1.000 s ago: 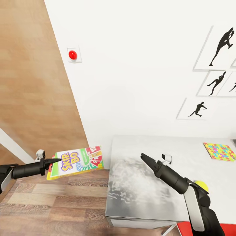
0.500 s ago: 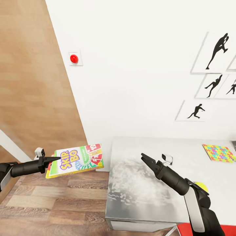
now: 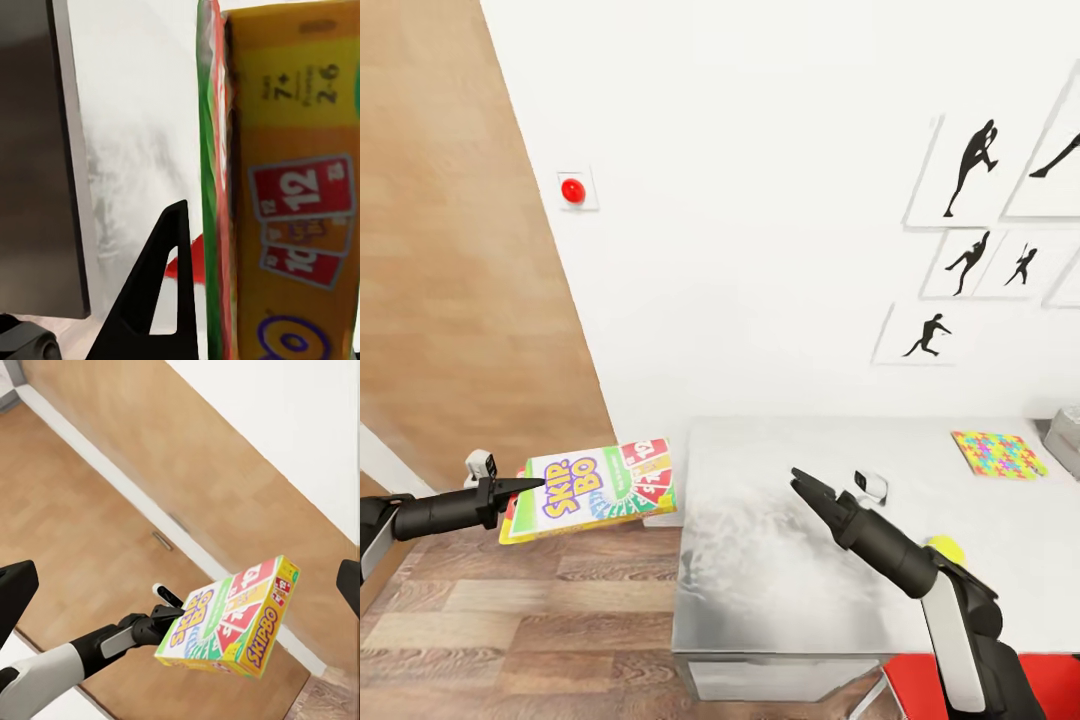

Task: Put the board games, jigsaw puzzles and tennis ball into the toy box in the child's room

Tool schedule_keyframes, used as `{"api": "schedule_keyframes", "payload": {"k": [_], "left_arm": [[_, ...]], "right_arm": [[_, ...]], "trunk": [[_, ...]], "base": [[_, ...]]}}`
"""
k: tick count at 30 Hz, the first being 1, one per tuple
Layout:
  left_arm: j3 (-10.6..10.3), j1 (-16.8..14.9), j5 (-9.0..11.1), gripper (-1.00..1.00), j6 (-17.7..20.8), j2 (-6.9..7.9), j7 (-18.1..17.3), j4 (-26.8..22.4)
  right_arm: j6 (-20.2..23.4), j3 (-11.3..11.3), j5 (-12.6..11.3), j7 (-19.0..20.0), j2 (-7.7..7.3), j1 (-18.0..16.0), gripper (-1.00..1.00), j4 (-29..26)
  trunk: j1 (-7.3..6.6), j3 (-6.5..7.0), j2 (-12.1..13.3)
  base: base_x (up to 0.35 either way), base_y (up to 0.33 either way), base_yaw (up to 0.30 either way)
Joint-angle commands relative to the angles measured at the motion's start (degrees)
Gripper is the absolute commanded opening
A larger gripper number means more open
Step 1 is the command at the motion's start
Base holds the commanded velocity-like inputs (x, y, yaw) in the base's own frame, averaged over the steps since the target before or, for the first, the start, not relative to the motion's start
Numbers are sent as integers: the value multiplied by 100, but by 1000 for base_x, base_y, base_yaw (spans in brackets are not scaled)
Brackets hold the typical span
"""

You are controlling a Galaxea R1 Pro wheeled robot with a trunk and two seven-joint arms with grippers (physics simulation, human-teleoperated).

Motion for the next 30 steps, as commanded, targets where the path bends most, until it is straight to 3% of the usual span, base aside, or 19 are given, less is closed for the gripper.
{"api": "schedule_keyframes", "payload": {"k": [1,30], "left_arm": [[-3,-3,0,-100,59,3,-22,-1],[-3,-3,-4,-100,52,27,-28,-2]], "right_arm": [[-27,-9,-14,12,3,0,100,0],[-216,22,9,78,15,18,100,0]], "trunk": [[2,-1,-11],[2,270,-11]], "base": [[-100,0,-119],[-6,0,-120]]}}
